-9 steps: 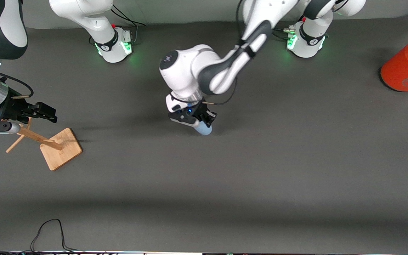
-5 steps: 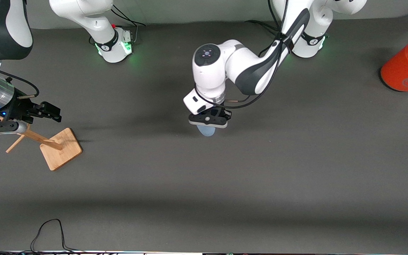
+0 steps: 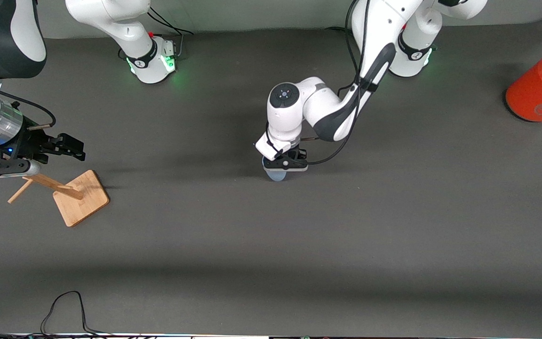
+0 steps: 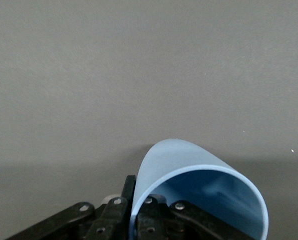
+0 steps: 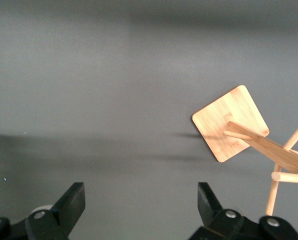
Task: Rotate and upright cup with both arms
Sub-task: 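Rotate the held cup with the left gripper until it stands upright, then open the left gripper and lift it away from the upright cup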
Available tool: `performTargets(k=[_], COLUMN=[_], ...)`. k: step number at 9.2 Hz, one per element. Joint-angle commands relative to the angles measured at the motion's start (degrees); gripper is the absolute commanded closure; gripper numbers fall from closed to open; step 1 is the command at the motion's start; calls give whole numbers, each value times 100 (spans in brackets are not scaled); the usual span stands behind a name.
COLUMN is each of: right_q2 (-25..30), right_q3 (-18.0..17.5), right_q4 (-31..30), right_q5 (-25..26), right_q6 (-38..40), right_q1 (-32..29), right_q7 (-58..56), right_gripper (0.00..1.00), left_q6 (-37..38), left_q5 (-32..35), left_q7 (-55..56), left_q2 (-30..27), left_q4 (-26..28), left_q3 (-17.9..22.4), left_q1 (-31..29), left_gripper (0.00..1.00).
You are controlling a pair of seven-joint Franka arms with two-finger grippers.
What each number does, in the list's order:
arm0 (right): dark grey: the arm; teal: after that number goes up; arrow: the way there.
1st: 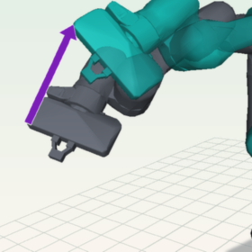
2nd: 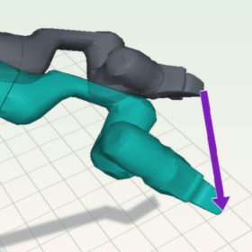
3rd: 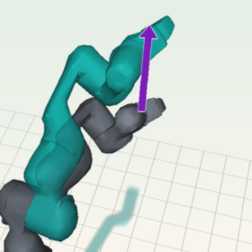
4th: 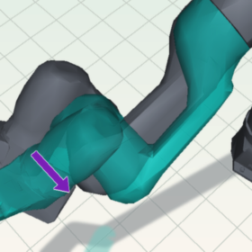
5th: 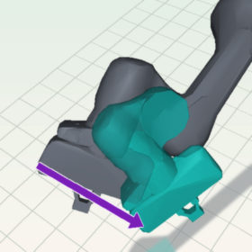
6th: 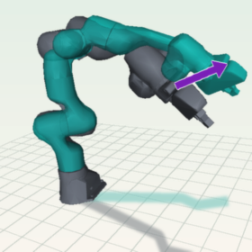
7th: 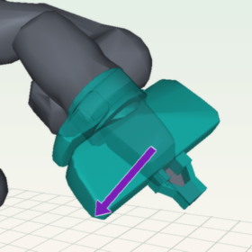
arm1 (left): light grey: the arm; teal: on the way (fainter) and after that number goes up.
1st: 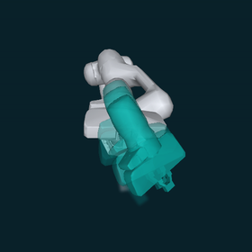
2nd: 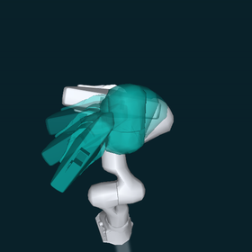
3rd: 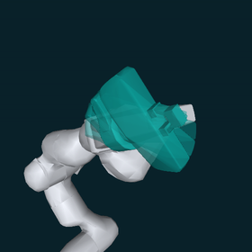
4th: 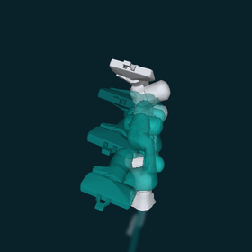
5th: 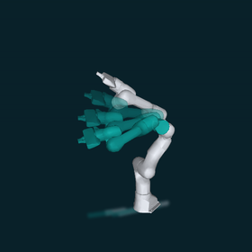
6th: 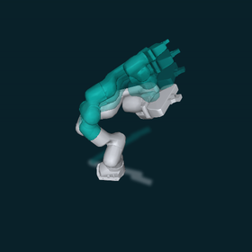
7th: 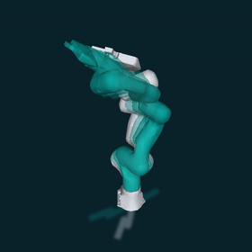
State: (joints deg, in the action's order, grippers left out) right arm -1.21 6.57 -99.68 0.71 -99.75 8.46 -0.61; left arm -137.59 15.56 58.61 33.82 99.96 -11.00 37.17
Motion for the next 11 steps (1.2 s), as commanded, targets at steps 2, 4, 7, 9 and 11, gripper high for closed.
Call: performTargets(k=[2,4,7,9,11], right_q2=[112,42,15,-28,-81], right_q3=[11,11,-112,-112,-112], right_q4=[-35,70,212,290,361], right_q5=[-133,-142,-142,-142,-142], right_q6=[-18,-27,26,44,53], right_q1=[6,6,-20,-29,-29], right_q7=[-141,-150,-133,-63,-62], right_gripper=[0,0,0,0,0], left_q6=[-40,292,1917,2908,3421], left_q5=[-62,-88,-123,-533,-747], left_q7=[186,186,37,-672,-1137], left_q2=[98,-111,-1023,-1884,-2658], left_q4=[-73,-222,-626,-583,-373], left_q3=[-17,-34,-52,-43,-217], left_q1=[0,-26,-43,-584,-1612], left_gripper=[1,0,0,0,0])
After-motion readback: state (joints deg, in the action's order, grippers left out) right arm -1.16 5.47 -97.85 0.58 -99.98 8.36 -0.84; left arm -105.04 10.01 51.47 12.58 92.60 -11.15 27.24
